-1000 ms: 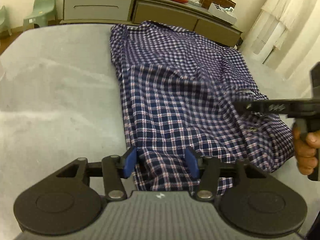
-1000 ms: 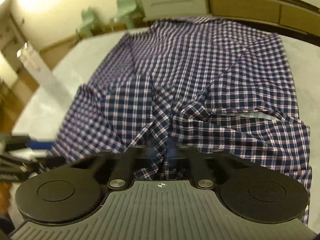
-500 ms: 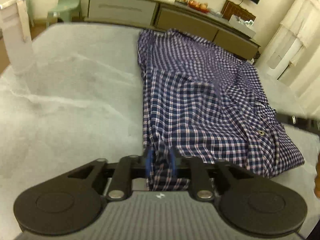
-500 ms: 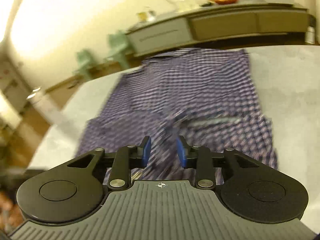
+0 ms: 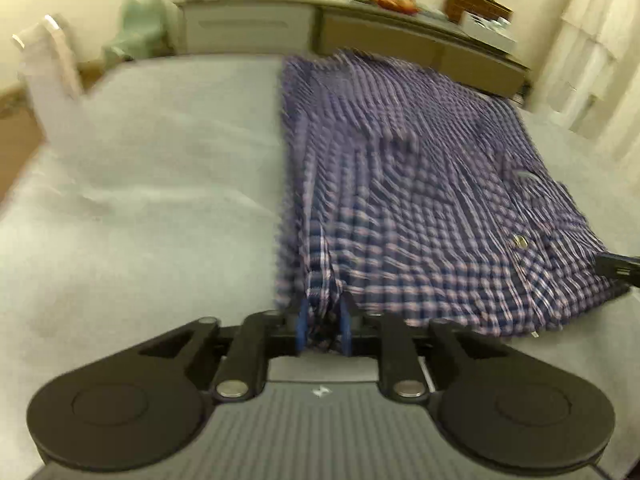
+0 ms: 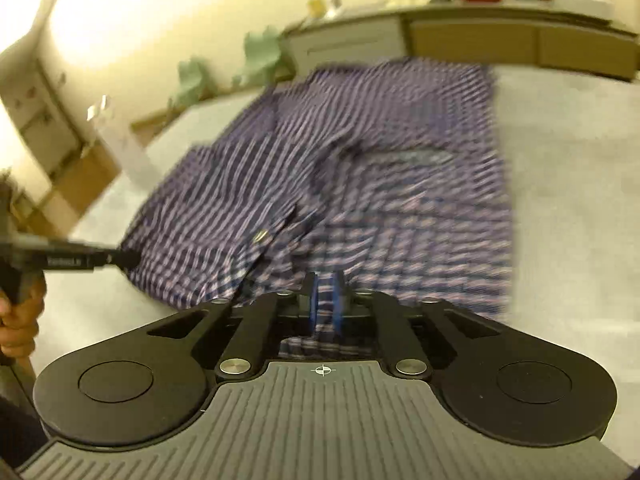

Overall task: Fold clothes
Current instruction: 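Release the shirt with both grippers and smooth the folded shirt flat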

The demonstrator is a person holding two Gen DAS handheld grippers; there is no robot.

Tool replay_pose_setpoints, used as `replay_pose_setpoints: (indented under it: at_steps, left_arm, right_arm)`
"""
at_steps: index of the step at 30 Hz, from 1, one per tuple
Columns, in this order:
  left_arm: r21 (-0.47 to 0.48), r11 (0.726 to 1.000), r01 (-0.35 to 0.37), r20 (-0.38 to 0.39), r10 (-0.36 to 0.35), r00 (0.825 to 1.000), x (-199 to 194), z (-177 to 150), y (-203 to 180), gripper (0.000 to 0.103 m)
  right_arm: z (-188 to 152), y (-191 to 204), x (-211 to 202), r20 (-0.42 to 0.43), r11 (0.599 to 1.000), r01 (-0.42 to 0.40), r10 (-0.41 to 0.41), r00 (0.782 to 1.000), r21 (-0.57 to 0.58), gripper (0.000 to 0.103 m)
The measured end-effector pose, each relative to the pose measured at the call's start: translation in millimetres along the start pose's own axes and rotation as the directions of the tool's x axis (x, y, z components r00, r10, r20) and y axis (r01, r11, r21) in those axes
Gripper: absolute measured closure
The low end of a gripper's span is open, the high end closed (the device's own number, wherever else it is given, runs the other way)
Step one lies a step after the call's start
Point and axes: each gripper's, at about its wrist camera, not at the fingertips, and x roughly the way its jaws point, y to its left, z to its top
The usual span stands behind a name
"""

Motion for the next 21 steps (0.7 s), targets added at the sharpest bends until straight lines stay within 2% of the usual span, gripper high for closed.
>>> replay_pose_setpoints:
  at_steps: [2, 3, 4, 5, 6, 8, 9, 11, 13, 15, 17, 19, 20, 21]
  left_arm:
    - [0.054, 0.997, -0.053, 0.100, 0.048, 0.994, -25, 8, -17, 0.082]
    - [0.080, 0.994, -0.078, 0.150, 0.066, 0.986, -37, 12, -27, 0.082]
    - [0.094, 0.996, -0.008, 0.164, -0.007, 0.986, -42, 14, -37, 0.082]
    - [0.109, 0.989, 0.097, 0.135, -0.112, 0.985, -38, 15, -51, 0.082]
    - [0.122, 0.979, 0.165, 0.099, -0.178, 0.979, -29, 14, -65, 0.081]
    - [0.168, 0.955, 0.244, 0.018, -0.250, 0.968, 0, 6, -100, 0.081]
    - [0.189, 0.954, 0.232, -0.021, -0.233, 0.972, 16, 3, -114, 0.081]
    - [0.203, 0.966, 0.161, -0.059, -0.152, 0.987, 38, -1, -120, 0.084]
    - [0.196, 0.976, 0.091, -0.091, -0.074, 0.993, 59, -4, -118, 0.089]
    - [0.168, 0.983, 0.081, -0.084, -0.067, 0.994, 64, -5, -106, 0.089]
    - [0.173, 0.984, 0.052, -0.076, -0.039, 0.996, 62, -6, -108, 0.089]
    - [0.166, 0.985, 0.056, -0.077, -0.044, 0.996, 61, -4, -111, 0.090]
    - [0.163, 0.984, 0.070, -0.062, -0.061, 0.996, 57, 0, -116, 0.090]
    - [0.170, 0.981, 0.099, -0.026, -0.095, 0.995, 49, 2, -123, 0.088]
  right_arm:
    - [-2, -19, -18, 0.038, 0.996, 0.093, -0.092, 0.995, -0.009, 0.045]
    - [-7, -27, -22, 0.032, 0.992, 0.121, -0.120, 0.992, -0.021, 0.046]
    - [-11, -34, -22, 0.015, 0.990, 0.138, -0.138, 0.990, -0.028, 0.046]
    - [-14, -40, -21, 0.002, 0.989, 0.142, -0.142, 0.990, -0.030, 0.045]
    - [-18, -45, -19, -0.005, 0.992, 0.128, -0.128, 0.992, -0.021, 0.046]
    - [-23, -50, -12, -0.006, 0.996, 0.088, -0.088, 0.996, 0.005, 0.047]
    - [-25, -53, -8, -0.014, 0.998, 0.062, -0.062, 0.998, 0.023, 0.057]
    - [-27, -58, -5, -0.033, 0.999, 0.021, -0.020, 0.999, 0.048, 0.082]
    - [-24, -60, -13, -0.023, 0.999, 0.046, -0.046, 0.999, 0.019, 0.102]
    - [-16, -69, -26, 0.005, 0.992, 0.124, -0.124, 0.992, -0.002, 0.103]
    - [-10, -84, -39, 0.012, 0.987, 0.159, -0.159, 0.987, 0.008, 0.103]
    - [-8, -96, -42, -0.003, 0.990, 0.134, -0.134, 0.991, 0.033, 0.103]
    - [-8, -98, -41, -0.009, 0.993, 0.104, -0.104, 0.995, 0.052, 0.098]
    - [-6, -96, -39, -0.010, 0.995, 0.061, -0.060, 0.998, 0.078, 0.088]
